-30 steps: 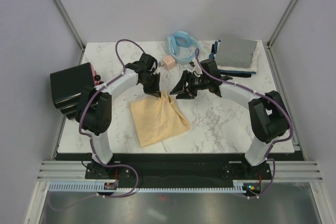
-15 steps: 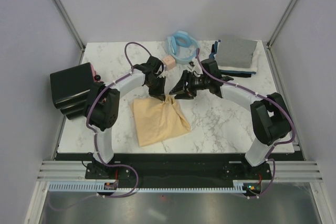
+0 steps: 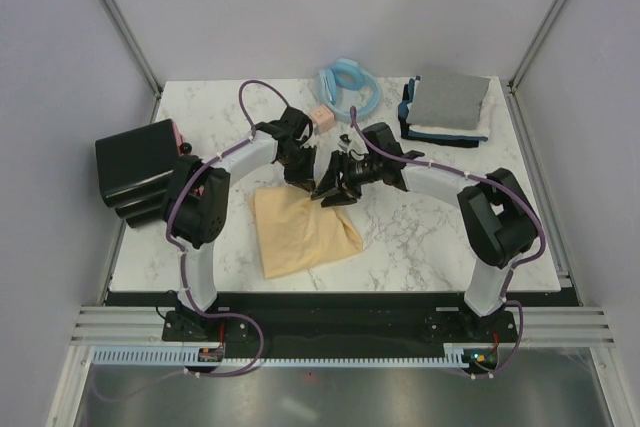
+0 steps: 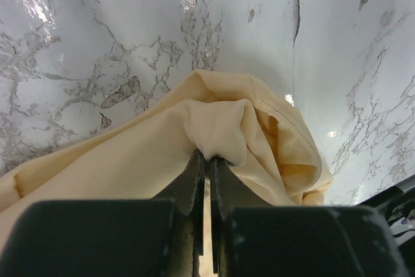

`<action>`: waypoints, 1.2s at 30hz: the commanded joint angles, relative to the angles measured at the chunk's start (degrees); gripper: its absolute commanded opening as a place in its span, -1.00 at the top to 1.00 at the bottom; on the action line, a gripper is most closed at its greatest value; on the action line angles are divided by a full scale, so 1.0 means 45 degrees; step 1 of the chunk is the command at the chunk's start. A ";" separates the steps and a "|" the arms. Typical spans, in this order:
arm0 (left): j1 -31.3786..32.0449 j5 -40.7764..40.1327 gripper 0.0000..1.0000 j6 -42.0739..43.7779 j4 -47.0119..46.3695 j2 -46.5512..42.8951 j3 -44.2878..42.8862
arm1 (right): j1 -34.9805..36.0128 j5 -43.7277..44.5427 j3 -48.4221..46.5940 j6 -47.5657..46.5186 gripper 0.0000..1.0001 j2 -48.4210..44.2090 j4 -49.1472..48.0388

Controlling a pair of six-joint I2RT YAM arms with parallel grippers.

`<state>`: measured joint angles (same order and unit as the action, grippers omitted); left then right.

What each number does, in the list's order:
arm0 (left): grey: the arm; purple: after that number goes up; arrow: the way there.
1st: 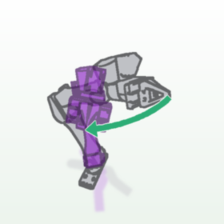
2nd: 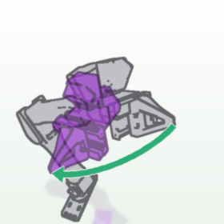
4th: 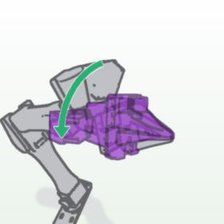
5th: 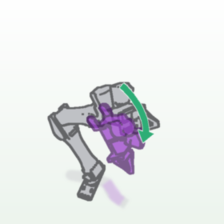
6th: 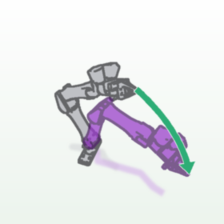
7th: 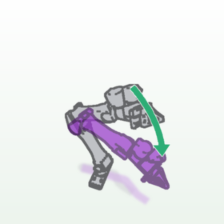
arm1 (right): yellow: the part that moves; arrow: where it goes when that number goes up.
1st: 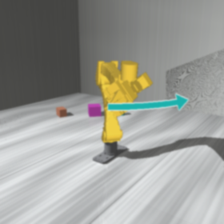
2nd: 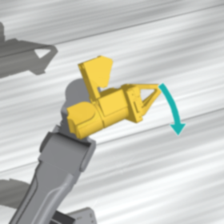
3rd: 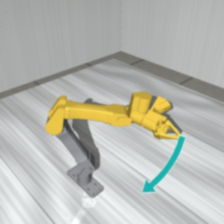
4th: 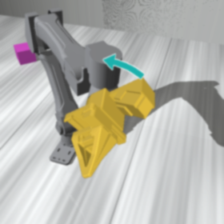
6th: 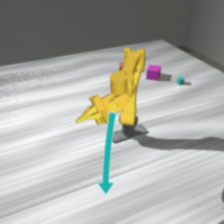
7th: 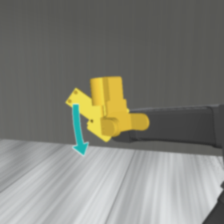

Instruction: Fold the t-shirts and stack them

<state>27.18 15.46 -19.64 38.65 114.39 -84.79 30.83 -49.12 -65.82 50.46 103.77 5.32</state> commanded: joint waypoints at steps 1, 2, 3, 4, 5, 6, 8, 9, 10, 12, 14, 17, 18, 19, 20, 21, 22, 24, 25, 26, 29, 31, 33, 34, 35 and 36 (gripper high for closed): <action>0.0073 -0.0077 0.94 -0.0069 -0.0113 0.0127 -0.0434 | 0.0043 -0.0120 0.0077 -0.0548 -0.12 0.0358 0.0320; 0.0073 -0.0077 0.94 -0.0069 -0.0094 0.0127 -0.0415 | 0.0063 0.0017 0.0038 -0.0858 -0.12 0.0436 0.0515; 0.0073 -0.0077 0.94 -0.0050 -0.0094 0.0127 -0.0395 | 0.0044 0.0095 -0.0001 -0.1074 -0.12 0.0553 0.1039; 0.0073 -0.0096 0.94 -0.0069 -0.0094 0.0127 -0.0376 | 0.0044 0.0251 -0.0060 -0.1269 -0.11 0.0786 0.1218; 0.0073 -0.0116 0.94 -0.0050 -0.0074 0.0108 -0.0356 | 0.0044 0.0310 -0.0041 -0.1465 -0.11 0.0905 0.1355; 0.0073 -0.0174 0.94 -0.0050 -0.0055 0.0088 -0.0356 | 0.0044 0.0408 -0.0002 -0.1583 -0.10 0.0983 0.1627; 0.0073 -0.0272 0.94 -0.0031 -0.0016 0.0069 -0.0259 | 0.0044 0.0720 0.0037 -0.1895 -0.08 0.1101 0.1844; 0.0073 -0.0369 0.95 -0.0011 0.0004 0.0049 -0.0239 | 0.0044 0.0856 0.0057 -0.2032 -0.10 0.1101 0.2077; 0.0073 -0.0370 0.95 -0.0011 -0.0015 0.0030 -0.0200 | 0.0044 0.1070 0.0057 -0.2168 -0.10 0.1217 0.2234; 0.0073 -0.0467 0.95 0.0028 0.0023 0.0030 -0.0142 | 0.0043 0.1248 0.0057 -0.2519 -0.08 0.1412 0.2585; 0.0073 -0.0487 0.95 0.0048 0.0063 0.0010 -0.0122 | 0.0044 0.1442 0.0096 -0.2618 -0.08 0.1608 0.2645; 0.0073 -0.0604 0.95 0.0028 0.0082 -0.0107 -0.0063 | 0.0044 0.1930 0.0115 -0.2775 -0.08 0.1667 0.2684; 0.0073 -0.0701 0.95 0.0009 0.0082 -0.0126 -0.0024 | 0.0044 0.2029 0.0135 -0.2814 -0.09 0.1745 0.2762; 0.0073 -0.0721 0.95 -0.0030 0.0101 -0.0146 -0.0005 | 0.0044 0.2068 0.0154 -0.2872 -0.08 0.1784 0.2782; 0.0073 -0.0722 0.95 -0.0050 0.0102 -0.0127 0.0034 | 0.0044 0.2127 0.0174 -0.2911 -0.08 0.1843 0.2782; 0.0054 -0.0722 0.95 -0.0050 0.0140 -0.0127 0.0035 | 0.0044 0.2263 0.0251 -0.2912 -0.08 0.1959 0.2782; 0.0054 -0.0741 0.94 -0.0089 0.0179 -0.0088 0.0054 | 0.0044 0.2264 0.0271 -0.2970 -0.08 0.2038 0.2801; 0.0054 -0.0799 0.93 -0.0109 0.0180 -0.0049 0.0093 | 0.0044 0.2264 0.0291 -0.3009 -0.08 0.2252 0.2782; 0.0054 -0.0838 0.93 -0.0128 0.0199 -0.0010 0.0151 | 0.0044 0.2303 0.0272 -0.3087 -0.08 0.2292 0.2782; 0.0054 -0.0935 0.92 -0.0147 0.0219 -0.0009 0.0190 | 0.0024 0.2342 0.0291 -0.3088 -0.08 0.2331 0.2763; 0.0034 -0.1112 0.86 -0.0226 0.0277 -0.0009 0.0308 | 0.0044 0.2439 0.0155 -0.3127 -0.08 0.2526 0.2743; -0.0024 -0.1151 0.74 -0.0303 0.0316 0.0030 0.0366 | 0.0044 0.2517 0.0018 -0.3126 -0.08 0.2644 0.2743; -0.0063 -0.1404 0.62 -0.0362 0.0414 0.0030 0.0425 | 0.0044 0.2557 -0.0118 -0.3068 -0.08 0.2741 0.2763; -0.0063 -0.1560 0.59 -0.0420 0.0472 0.0010 0.0444 | 0.0044 0.2557 -0.0177 -0.3049 -0.08 0.2761 0.2763; -0.0102 -0.1774 0.50 -0.0440 0.0550 -0.0048 0.0445 | 0.0044 0.2557 -0.0294 -0.3029 -0.08 0.2781 0.2821; -0.0102 -0.1912 0.46 -0.0460 0.0570 -0.0087 0.0406 | 0.0044 0.2557 -0.0333 -0.3048 -0.08 0.2839 0.2860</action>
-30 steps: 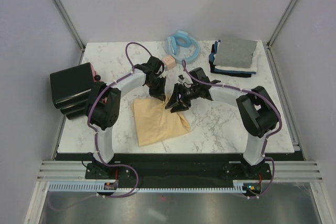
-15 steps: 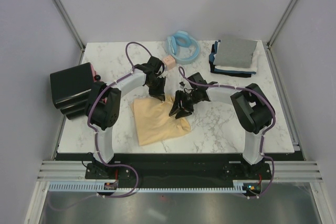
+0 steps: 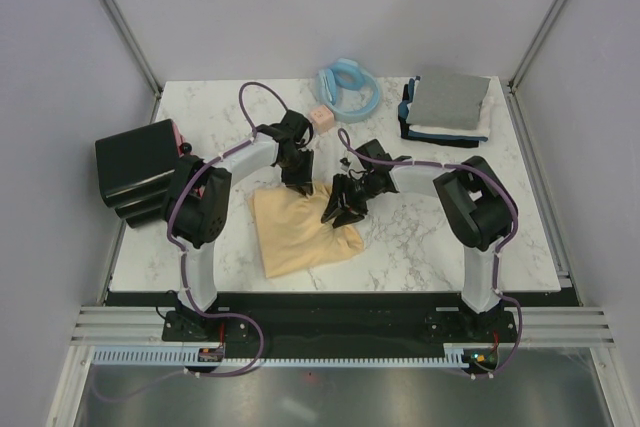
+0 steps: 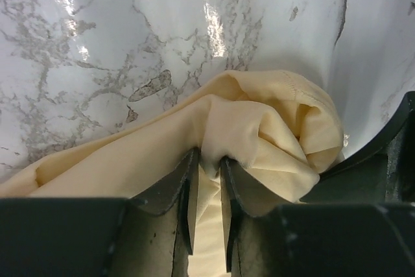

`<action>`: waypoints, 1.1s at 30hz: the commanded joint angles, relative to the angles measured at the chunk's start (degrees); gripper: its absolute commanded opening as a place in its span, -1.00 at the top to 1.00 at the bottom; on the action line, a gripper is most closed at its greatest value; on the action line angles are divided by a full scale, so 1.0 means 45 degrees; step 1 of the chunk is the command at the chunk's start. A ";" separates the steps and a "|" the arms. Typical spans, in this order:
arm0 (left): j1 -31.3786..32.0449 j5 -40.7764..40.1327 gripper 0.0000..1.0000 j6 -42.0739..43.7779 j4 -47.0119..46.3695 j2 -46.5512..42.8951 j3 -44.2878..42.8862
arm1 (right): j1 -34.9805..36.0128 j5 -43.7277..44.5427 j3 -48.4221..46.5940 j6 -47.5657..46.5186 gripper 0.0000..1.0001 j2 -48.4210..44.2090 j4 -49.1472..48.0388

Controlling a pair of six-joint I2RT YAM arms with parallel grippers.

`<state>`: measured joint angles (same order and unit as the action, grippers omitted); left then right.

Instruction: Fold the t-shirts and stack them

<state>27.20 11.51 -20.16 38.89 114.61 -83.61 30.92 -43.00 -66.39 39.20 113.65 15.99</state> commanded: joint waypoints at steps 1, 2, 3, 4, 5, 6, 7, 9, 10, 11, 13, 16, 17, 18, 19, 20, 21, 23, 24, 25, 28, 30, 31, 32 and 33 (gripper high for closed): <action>-0.0126 -0.1111 0.44 -0.0363 0.0517 -0.0213 0.0105 | 0.0024 0.1197 -0.0227 -0.0566 -0.08 0.0663 0.0529; -0.0165 -0.1325 0.41 -0.0363 0.0517 -0.0330 0.0066 | 0.0005 0.1158 -0.0285 -0.0586 -0.08 0.0683 0.0606; -0.0185 -0.1404 0.37 -0.0363 0.0517 -0.0428 -0.0128 | 0.0024 0.1158 -0.0286 -0.0644 -0.07 0.0683 0.0646; -0.0205 -0.1424 0.34 -0.0382 0.0517 -0.0487 -0.0285 | 0.0024 0.1158 -0.0286 -0.0664 -0.07 0.0664 0.0666; -0.0224 -0.1463 0.32 -0.0344 0.0498 -0.0526 -0.0460 | 0.0024 0.1177 -0.0247 -0.0703 -0.07 0.0605 0.0685; -0.0224 -0.1444 0.31 -0.0247 0.0517 -0.0507 -0.0926 | 0.0024 0.1177 -0.0227 -0.0723 -0.07 0.0586 0.0705; -0.0224 -0.1386 0.31 -0.0207 0.0517 -0.0449 -0.1182 | 0.0024 0.1177 -0.0188 -0.0704 -0.07 0.0566 0.0686; -0.0224 -0.1093 0.29 -0.0071 0.0594 0.0036 -0.2000 | 0.0024 0.1177 -0.0169 -0.0742 -0.07 0.0566 0.0685; -0.0224 -0.0860 0.30 -0.0089 0.0711 0.0310 -0.2295 | 0.0024 0.1197 -0.0188 -0.0781 -0.07 0.0546 0.0685; -0.0205 -0.0742 0.29 -0.0109 0.0770 0.0526 -0.2549 | 0.0024 0.1178 -0.0207 -0.0782 -0.08 0.0546 0.0647; -0.0185 -0.0430 0.30 -0.0148 0.0888 0.1149 -0.3058 | 0.0024 0.1177 -0.0227 -0.0782 -0.07 0.0546 0.0646; -0.0030 -0.0369 0.31 -0.0246 0.0869 0.1523 -0.3313 | 0.0024 0.1119 -0.0208 -0.0743 -0.07 0.0546 0.0588; -0.0010 -0.0447 0.31 -0.0265 0.0869 0.1621 -0.3352 | 0.0024 0.1119 -0.0169 -0.0742 -0.07 0.0546 0.0568; 0.0010 -0.0409 0.31 -0.0265 0.0869 0.1699 -0.3411 | 0.0024 0.1080 -0.0149 -0.0762 -0.07 0.0546 0.0549; 0.0029 -0.0370 0.31 -0.0265 0.0907 0.1874 -0.3431 | 0.0024 0.1022 -0.0168 -0.0743 -0.07 0.0527 0.0510; 0.0030 -0.0389 0.32 -0.0265 0.0888 0.1895 -0.3450 | 0.0024 0.0983 -0.0168 -0.0762 -0.07 0.0507 0.0471; 0.0030 -0.0486 0.32 -0.0323 0.0888 0.1837 -0.3392 | 0.0024 0.0924 -0.0188 -0.0762 -0.07 0.0488 0.0432; 0.0030 -0.1012 0.32 -0.0441 0.0811 0.1332 -0.3295 | 0.0044 0.0729 -0.0246 -0.0704 -0.07 0.0332 0.0218; 0.0030 -0.1188 0.32 -0.0461 0.0791 0.1077 -0.3275 | 0.0024 0.0670 -0.0343 -0.0723 -0.08 0.0273 0.0178; -0.0009 -0.1557 0.31 -0.0441 0.0790 0.0843 -0.3275 | 0.0005 0.0554 -0.0615 -0.0723 -0.08 0.0196 0.0197; -0.0203 -0.1912 0.30 -0.0402 0.0907 -0.0153 -0.3255 | 0.0024 0.0435 -0.1318 -0.0762 -0.14 -0.0175 0.0623; -0.0341 -0.2010 0.30 -0.0654 0.1508 -0.0837 -0.3197 | 0.0024 0.0687 -0.2313 -0.0820 -0.18 -0.0663 0.0957; -0.0477 -0.2146 0.30 -0.0772 0.1803 -0.1052 -0.3158 | 0.0024 0.0960 -0.2994 -0.0898 -0.19 -0.0839 0.1384; -0.0536 -0.2166 0.30 -0.0851 0.1999 -0.1286 -0.2790 | 0.0024 0.1388 -0.3348 -0.1015 -0.22 -0.1130 0.1640; -0.0556 -0.2205 0.30 -0.1025 0.2233 -0.1888 -0.2438 | 0.0005 0.1740 -0.3681 -0.1345 -0.23 -0.1269 0.1913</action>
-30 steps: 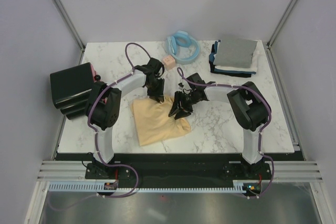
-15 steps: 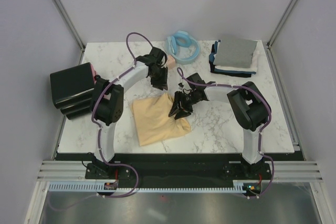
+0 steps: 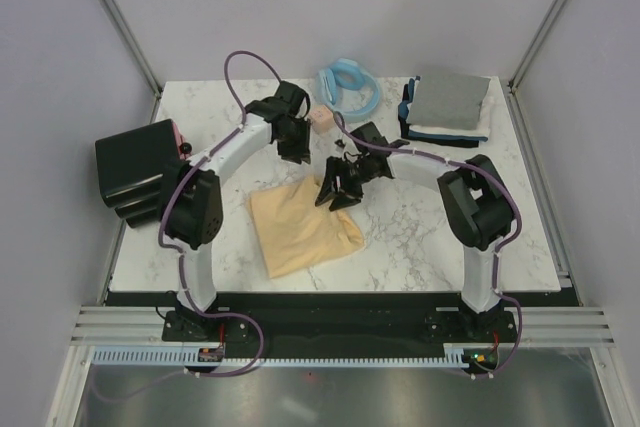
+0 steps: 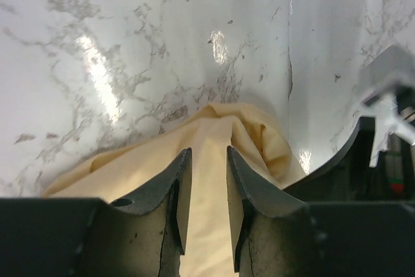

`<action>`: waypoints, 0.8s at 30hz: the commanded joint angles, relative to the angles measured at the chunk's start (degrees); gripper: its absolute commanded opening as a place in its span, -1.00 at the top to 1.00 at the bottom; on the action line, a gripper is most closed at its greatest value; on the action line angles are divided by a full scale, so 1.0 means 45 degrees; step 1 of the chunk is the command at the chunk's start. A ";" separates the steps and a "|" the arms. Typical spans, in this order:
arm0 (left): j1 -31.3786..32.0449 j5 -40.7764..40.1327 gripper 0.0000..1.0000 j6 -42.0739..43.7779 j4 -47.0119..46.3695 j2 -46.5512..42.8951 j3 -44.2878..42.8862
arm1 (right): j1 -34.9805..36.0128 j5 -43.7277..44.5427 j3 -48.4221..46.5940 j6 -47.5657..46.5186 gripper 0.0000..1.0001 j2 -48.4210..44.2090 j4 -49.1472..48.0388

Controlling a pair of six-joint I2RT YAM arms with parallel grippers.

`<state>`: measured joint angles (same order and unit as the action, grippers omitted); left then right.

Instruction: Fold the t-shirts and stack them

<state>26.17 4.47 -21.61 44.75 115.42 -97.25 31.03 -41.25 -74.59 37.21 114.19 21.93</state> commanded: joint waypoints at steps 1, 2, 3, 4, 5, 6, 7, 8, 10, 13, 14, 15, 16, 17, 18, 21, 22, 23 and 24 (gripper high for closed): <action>-0.0347 -0.0777 0.30 -0.0803 0.1011 -0.2402 0.0983 | -0.0058 0.1684 -0.2365 -0.1119 -0.24 -0.1450 0.1252; -0.0328 -0.0798 0.30 -0.0901 0.1031 -0.2715 0.1412 | -0.0136 0.1900 -0.2544 -0.1314 -0.25 -0.1547 0.1549; -0.0347 -0.0779 0.30 -0.1095 0.1051 -0.3124 0.2306 | -0.0214 0.1999 -0.2604 -0.1490 -0.25 -0.1548 0.1745; -0.0348 -0.0759 0.30 -0.1213 0.1090 -0.3863 0.2759 | -0.0466 0.2019 -0.2566 -0.1743 -0.25 -0.1567 0.1940; -0.0348 -0.0701 0.30 -0.1369 0.1090 -0.4296 0.3615 | -0.0585 0.2097 -0.2334 -0.1920 -0.26 -0.1645 0.2039; -0.0348 -0.0623 0.30 -0.1622 0.1071 -0.4687 0.4029 | -0.0702 0.2213 -0.2196 -0.2115 -0.26 -0.1684 0.2156; -0.0348 -0.0564 0.30 -0.1760 0.1090 -0.5445 0.4440 | -0.0916 0.2311 -0.1905 -0.2581 -0.27 -0.1704 0.2409; -0.0348 -0.0544 0.29 -0.1877 0.1090 -0.5820 0.5140 | -0.1034 0.2409 -0.1747 -0.2837 -0.28 -0.1743 0.2527; -0.0348 -0.0505 0.28 -0.2209 0.1110 -0.6813 0.5808 | -0.1210 0.2643 -0.1280 -0.3344 -0.29 -0.1763 0.2684; -0.0367 -0.0447 0.22 -0.2698 0.1344 -0.7560 0.6805 | -0.1250 0.2451 -0.0790 -0.4049 -0.30 -0.1452 0.2665; -0.0367 -0.0466 0.21 -0.3027 0.1460 -0.7949 0.7213 | -0.1250 0.2275 -0.0730 -0.4205 -0.30 -0.1315 0.2607; -0.0367 -0.0408 0.16 -0.3205 0.1500 -0.8127 0.7410 | -0.1250 0.2177 -0.0633 -0.4265 -0.30 -0.1197 0.2548; -0.0386 -0.0117 0.11 -0.3361 0.1520 -0.8283 0.7606 | -0.1269 0.2040 -0.0458 -0.4285 -0.31 -0.1003 0.2316; -0.0387 0.0021 0.03 -0.3711 0.1520 -0.8594 0.7956 | -0.1289 0.1962 -0.0340 -0.4304 -0.31 -0.0962 0.2159; -0.0406 0.0119 -0.02 -0.3908 0.1520 -0.8732 0.8114 | -0.1309 0.1845 -0.0185 -0.4246 -0.32 -0.0923 0.1944; -0.0406 0.0354 -0.04 -0.4456 0.1637 -0.9239 0.8661 | -0.1348 0.1103 0.0480 -0.4051 -0.40 -0.0845 0.0832; -0.0406 0.0393 -0.03 -0.4534 0.1676 -0.9338 0.8798 | -0.1328 0.1005 0.0713 -0.4031 -0.36 -0.0787 0.0462; -0.0387 0.0374 -0.02 -0.4573 0.1754 -0.9455 0.9012 | -0.1348 0.0791 0.0793 -0.4050 -0.35 -0.0767 0.0284; -0.0406 0.0335 -0.02 -0.4554 0.1890 -0.9689 0.9072 | -0.1348 0.0654 0.0871 -0.4070 -0.36 -0.0728 0.0166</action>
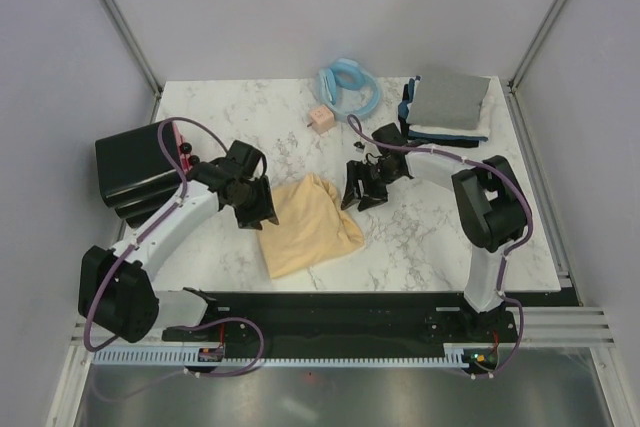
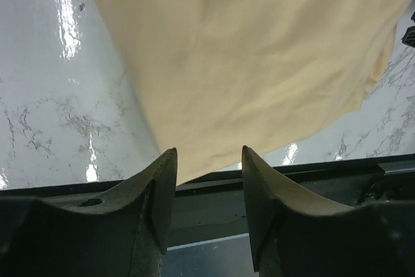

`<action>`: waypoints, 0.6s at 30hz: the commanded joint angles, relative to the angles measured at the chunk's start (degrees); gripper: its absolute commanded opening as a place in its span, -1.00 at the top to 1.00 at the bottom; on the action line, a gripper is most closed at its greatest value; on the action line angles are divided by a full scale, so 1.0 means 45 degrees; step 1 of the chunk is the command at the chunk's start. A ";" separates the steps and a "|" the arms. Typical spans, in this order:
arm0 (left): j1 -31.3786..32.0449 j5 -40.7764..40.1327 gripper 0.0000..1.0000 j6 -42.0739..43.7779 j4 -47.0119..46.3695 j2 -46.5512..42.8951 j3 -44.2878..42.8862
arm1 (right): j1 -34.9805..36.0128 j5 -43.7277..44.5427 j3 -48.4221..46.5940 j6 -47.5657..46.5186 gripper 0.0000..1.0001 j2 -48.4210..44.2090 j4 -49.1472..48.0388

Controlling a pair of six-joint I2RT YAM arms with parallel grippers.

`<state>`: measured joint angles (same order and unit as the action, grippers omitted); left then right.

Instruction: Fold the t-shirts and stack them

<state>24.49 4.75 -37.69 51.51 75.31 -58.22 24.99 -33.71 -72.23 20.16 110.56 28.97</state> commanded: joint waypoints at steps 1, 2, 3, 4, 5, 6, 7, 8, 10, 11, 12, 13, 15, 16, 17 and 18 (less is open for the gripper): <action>-0.0032 0.0175 -0.03 -0.0979 0.0487 -0.0855 0.0475 | 0.0012 -0.1159 0.0482 -0.0262 -0.37 0.0195 -0.1554; -0.0032 0.0135 -0.02 -0.0902 0.0565 -0.0934 0.0573 | -0.0026 -0.1296 0.0581 -0.0243 -0.37 0.0177 -0.1729; -0.0013 0.0135 -0.02 -0.0843 0.0624 -0.0992 0.0632 | -0.0027 -0.1626 0.0756 -0.0204 -0.37 0.0196 -0.1944; -0.0032 0.0290 -0.02 -0.0804 0.0663 -0.1032 0.0671 | -0.0027 -0.1803 0.1086 0.0029 -0.37 0.0215 -0.2468; -0.0032 0.0349 -0.02 -0.0688 0.0683 -0.1013 0.0768 | -0.0027 -0.1979 0.1263 0.0128 -0.37 0.0216 -0.2763; -0.0032 0.0408 -0.02 -0.0667 0.0683 -0.1012 0.0808 | -0.0007 -0.2329 0.1420 0.0206 -0.38 0.0216 -0.3018; -0.0032 0.0602 -0.01 -0.0628 0.0644 -0.0896 0.0827 | -0.0046 -0.2564 0.1673 0.0303 -0.37 0.0254 -0.3600; -0.0032 0.0642 -0.01 -0.0589 0.0644 -0.0818 0.0808 | -0.0046 -0.2741 0.1811 0.0556 -0.37 0.0274 -0.3935; -0.0013 0.0701 0.00 -0.0472 0.0605 -0.0526 0.0711 | -0.0085 -0.2956 0.1871 0.0773 -0.37 0.0390 -0.4502; -0.0013 0.0740 0.00 -0.0220 0.0586 -0.0099 0.0478 | -0.0124 -0.3150 0.1871 0.0870 -0.37 0.0488 -0.4640; -0.0013 0.0760 0.00 -0.0102 0.0586 0.0137 0.0360 | -0.0144 -0.3346 0.1909 0.0968 -0.37 0.0547 -0.4835; -0.0013 0.0857 0.00 -0.0023 0.0585 0.0333 0.0223 | -0.0241 -0.3734 0.1987 0.1046 -0.36 0.0644 -0.5262; -0.0013 0.0936 0.01 0.0270 0.0585 0.1075 -0.0187 | -0.0280 -0.4224 0.2085 0.1590 -0.36 0.0762 -0.5907; 0.0007 0.0994 0.02 0.0367 0.0585 0.1348 -0.0323 | -0.0281 -0.4478 0.2124 0.1826 -0.35 0.0956 -0.6336; 0.0007 0.1052 0.03 0.0465 0.0605 0.1563 -0.0576 | -0.0281 -0.4867 0.2144 0.2041 -0.35 0.1074 -0.6920; 0.0007 0.1053 0.03 0.0524 0.0605 0.1952 -0.0714 | -0.0281 -0.5084 0.2163 0.2468 -0.35 0.1191 -0.7236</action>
<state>24.49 7.77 -38.30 54.28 80.44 -57.12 24.10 -49.60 -63.26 26.33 113.71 7.09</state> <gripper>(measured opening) 0.491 0.677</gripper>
